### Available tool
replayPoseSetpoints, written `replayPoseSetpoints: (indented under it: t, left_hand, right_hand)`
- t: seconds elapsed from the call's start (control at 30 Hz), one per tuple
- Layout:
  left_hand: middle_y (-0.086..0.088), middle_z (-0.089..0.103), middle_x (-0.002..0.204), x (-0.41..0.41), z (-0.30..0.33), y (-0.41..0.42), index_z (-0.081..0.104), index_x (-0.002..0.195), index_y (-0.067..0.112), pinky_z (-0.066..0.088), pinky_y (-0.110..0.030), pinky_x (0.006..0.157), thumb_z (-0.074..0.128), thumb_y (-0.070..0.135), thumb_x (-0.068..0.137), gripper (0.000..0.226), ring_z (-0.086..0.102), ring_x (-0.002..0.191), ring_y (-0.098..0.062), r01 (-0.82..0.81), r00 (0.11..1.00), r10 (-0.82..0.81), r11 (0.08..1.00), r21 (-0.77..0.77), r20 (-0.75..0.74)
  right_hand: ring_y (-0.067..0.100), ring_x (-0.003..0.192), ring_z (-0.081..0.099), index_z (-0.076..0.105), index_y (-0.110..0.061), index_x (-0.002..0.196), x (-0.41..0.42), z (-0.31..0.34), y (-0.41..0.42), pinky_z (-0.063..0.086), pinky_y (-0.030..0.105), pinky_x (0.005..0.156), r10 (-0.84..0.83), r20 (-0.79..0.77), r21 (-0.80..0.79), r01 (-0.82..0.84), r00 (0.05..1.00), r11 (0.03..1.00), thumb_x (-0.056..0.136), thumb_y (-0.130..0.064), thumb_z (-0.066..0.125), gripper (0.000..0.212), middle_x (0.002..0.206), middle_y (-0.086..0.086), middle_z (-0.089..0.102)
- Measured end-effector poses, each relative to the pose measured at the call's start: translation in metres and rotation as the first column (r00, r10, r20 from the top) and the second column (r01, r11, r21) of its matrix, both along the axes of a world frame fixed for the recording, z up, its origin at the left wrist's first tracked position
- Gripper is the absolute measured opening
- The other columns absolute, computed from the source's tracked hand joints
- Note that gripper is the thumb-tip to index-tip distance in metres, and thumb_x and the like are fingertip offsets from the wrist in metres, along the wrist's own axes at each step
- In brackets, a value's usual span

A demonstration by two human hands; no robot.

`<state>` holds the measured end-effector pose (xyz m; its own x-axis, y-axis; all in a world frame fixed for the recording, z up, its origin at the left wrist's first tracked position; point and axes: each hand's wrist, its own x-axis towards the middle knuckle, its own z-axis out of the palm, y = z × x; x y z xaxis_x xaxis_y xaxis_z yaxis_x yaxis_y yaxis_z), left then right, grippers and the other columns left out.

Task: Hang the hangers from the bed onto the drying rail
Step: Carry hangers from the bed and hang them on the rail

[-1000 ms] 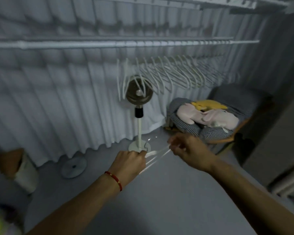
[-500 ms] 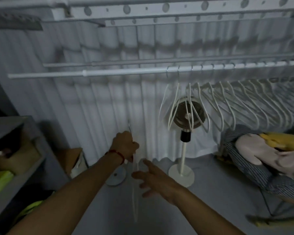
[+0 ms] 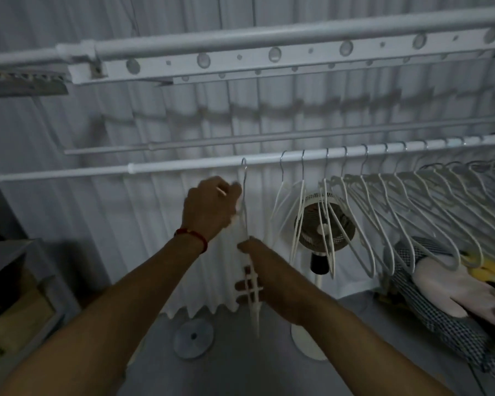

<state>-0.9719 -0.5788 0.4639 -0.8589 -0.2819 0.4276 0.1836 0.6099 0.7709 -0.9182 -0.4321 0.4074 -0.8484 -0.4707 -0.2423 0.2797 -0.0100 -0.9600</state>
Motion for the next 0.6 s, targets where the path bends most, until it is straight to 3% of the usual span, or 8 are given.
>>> replayPoseSetpoints:
  t: [0.1, 0.17, 0.27, 0.33, 0.4, 0.47, 0.6]
  left_hand:
    - [0.001, 0.066, 0.067, -0.025, 0.022, -0.015, 0.062, 0.076, 0.015, 0.054, -0.036, 0.066, 0.05, 0.035, 0.089, 0.027, 0.062, 0.066, -0.018, -0.106, 0.95, 0.046, 0.977, -0.183, -0.308]
    - [0.0, 0.064, 0.075, -0.045, 0.026, -0.027, 0.063, 0.081, 0.014, 0.051, -0.036, 0.069, 0.052, 0.027, 0.09, 0.02, 0.058, 0.073, -0.017, -0.148, 0.928, 0.021, 0.937, -0.318, -0.371]
    - [-0.006, 0.068, 0.098, -0.075, 0.018, -0.048, 0.068, 0.1, 0.01, 0.049, -0.04, 0.086, 0.055, 0.028, 0.084, 0.027, 0.06, 0.096, -0.026, -0.136, 0.925, -0.073, 0.853, -0.505, -0.372]
    - [-0.01, 0.067, 0.108, -0.094, 0.01, -0.06, 0.066, 0.11, 0.007, 0.046, -0.048, 0.095, 0.05, 0.031, 0.078, 0.043, 0.06, 0.104, -0.033, -0.133, 0.936, -0.12, 0.752, -0.645, -0.332]
    - [-0.011, 0.06, 0.127, -0.106, 0.006, -0.068, 0.06, 0.125, 0.009, 0.032, -0.057, 0.108, 0.047, 0.034, 0.076, 0.057, 0.052, 0.122, -0.034, -0.119, 0.965, -0.093, 0.675, -0.728, -0.244]
    - [-0.011, 0.051, 0.142, -0.114, 0.0, -0.074, 0.05, 0.138, 0.013, 0.018, -0.06, 0.114, 0.049, 0.034, 0.076, 0.065, 0.042, 0.134, -0.032, -0.096, 0.976, -0.089, 0.65, -0.754, -0.2]
    - [-0.009, 0.048, 0.144, -0.121, -0.005, -0.079, 0.043, 0.144, 0.015, 0.012, -0.06, 0.116, 0.059, 0.027, 0.08, 0.067, 0.04, 0.135, -0.03, -0.07, 0.97, -0.127, 0.67, -0.739, -0.207]
  right_hand:
    - [0.037, 0.109, 0.061, 0.053, -0.026, 0.099, -0.016, 0.03, 0.002, 0.059, 0.039, 0.076, -0.087, 0.035, -0.042, 0.088, 0.996, 0.995, 0.1, -0.043, 0.048, 0.018, 0.114, 0.014, 0.056]
    - [0.041, 0.11, 0.06, 0.051, -0.023, 0.099, -0.027, 0.044, 0.0, 0.058, 0.041, 0.079, -0.144, 0.028, -0.053, 0.145, 0.989, 0.988, 0.101, -0.042, 0.048, 0.02, 0.11, 0.016, 0.055]
    - [0.037, 0.095, 0.062, 0.052, -0.02, 0.096, -0.045, 0.048, -0.007, 0.059, 0.041, 0.075, -0.212, 0.031, -0.036, 0.213, 0.977, 0.976, 0.101, -0.044, 0.047, 0.025, 0.103, 0.019, 0.057]
    - [0.036, 0.091, 0.06, 0.052, -0.017, 0.116, -0.056, 0.044, -0.015, 0.059, 0.039, 0.068, -0.248, 0.041, -0.026, 0.249, 0.968, 0.968, 0.1, -0.046, 0.048, 0.033, 0.11, 0.021, 0.054]
    - [0.037, 0.091, 0.059, 0.044, -0.014, 0.133, -0.066, 0.04, -0.022, 0.057, 0.037, 0.063, -0.29, 0.051, -0.015, 0.291, 0.956, 0.956, 0.098, -0.047, 0.049, 0.048, 0.117, 0.024, 0.051]
    - [0.038, 0.092, 0.058, 0.042, -0.013, 0.138, -0.072, 0.036, -0.028, 0.057, 0.035, 0.059, -0.316, 0.051, -0.012, 0.317, 0.947, 0.948, 0.098, -0.047, 0.049, 0.053, 0.123, 0.025, 0.049]
    - [0.038, 0.094, 0.059, 0.041, -0.016, 0.139, -0.078, 0.026, -0.036, 0.059, 0.037, 0.063, -0.342, 0.066, 0.028, 0.341, 0.937, 0.94, 0.098, -0.047, 0.049, 0.052, 0.128, 0.023, 0.046]
